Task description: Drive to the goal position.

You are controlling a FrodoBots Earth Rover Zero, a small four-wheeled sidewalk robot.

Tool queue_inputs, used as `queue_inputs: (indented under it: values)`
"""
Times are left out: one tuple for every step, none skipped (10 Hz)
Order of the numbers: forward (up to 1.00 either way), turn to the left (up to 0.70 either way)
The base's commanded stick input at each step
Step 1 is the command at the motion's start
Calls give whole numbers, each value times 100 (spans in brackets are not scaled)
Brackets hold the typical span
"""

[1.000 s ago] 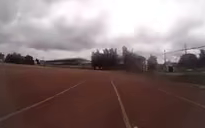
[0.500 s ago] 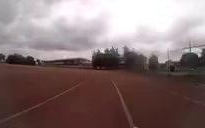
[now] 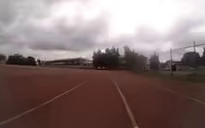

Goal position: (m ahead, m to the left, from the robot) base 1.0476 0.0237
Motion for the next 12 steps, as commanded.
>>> queue_inputs:
  values:
    - [70, 0]
    - [70, 0]
    - [70, 0]
    - [70, 0]
    - [70, 0]
    - [70, 0]
    - [70, 0]
    - [70, 0]
    - [70, 0]
    - [70, 0]
    - [70, 0]
    - [70, 0]
